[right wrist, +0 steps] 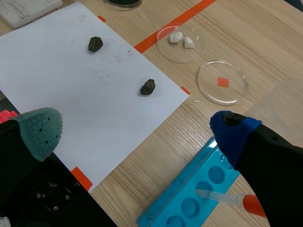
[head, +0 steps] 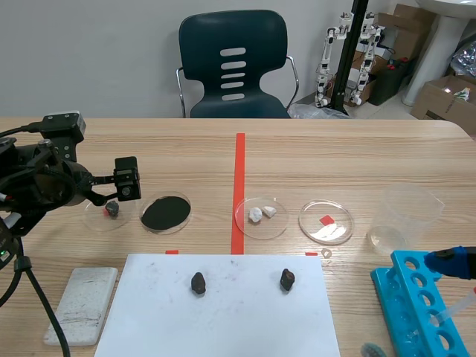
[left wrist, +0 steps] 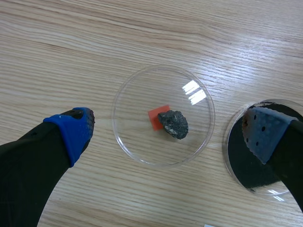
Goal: Return to the home posture
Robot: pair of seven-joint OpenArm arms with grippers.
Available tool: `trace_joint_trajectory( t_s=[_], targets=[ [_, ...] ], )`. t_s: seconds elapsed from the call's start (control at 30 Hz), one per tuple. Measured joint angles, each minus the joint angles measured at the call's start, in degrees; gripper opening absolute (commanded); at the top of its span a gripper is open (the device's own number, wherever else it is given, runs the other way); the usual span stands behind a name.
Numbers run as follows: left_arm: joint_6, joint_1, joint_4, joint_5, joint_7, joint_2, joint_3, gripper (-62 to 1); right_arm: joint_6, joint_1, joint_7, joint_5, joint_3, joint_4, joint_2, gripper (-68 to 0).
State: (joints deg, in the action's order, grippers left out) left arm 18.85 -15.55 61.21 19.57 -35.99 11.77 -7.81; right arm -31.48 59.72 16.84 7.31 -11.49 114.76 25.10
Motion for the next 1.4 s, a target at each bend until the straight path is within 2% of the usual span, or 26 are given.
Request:
trace_joint_trajectory(
  t_s=[0.77, 1.07, 1.2, 1.3, 1.4],
  targets=[
    [0.0, 0.0, 0.0, 1.07, 0.74, -0.02, 0.0, 1.4, 0.0, 0.0, 0.0, 0.0, 0.0, 0.0, 0.0, 0.4],
    [-1.09, 2.73, 0.0, 2.84, 9.25, 1.57, -0.02, 1.4, 0.0, 0.0, -0.02, 0.0, 0.0, 0.0, 0.0, 0.4],
    [-4.85, 5.97, 0.0, 6.21, 16.02, 4.28, 0.0, 1.4, 0.0, 0.0, -0.02, -0.02, 0.0, 0.0, 0.0, 0.4],
    [-10.36, 8.59, 0.02, 8.44, 22.75, 6.58, 0.0, 1.4, 0.02, 0.0, 0.0, 0.0, 0.0, 0.0, 0.0, 0.4],
    [-16.48, 11.26, 0.2, 8.35, 30.53, 8.68, 0.0, 1.4, 0.02, 0.0, -0.02, 0.0, 0.0, 0.0, 0.0, 0.4]
  ],
)
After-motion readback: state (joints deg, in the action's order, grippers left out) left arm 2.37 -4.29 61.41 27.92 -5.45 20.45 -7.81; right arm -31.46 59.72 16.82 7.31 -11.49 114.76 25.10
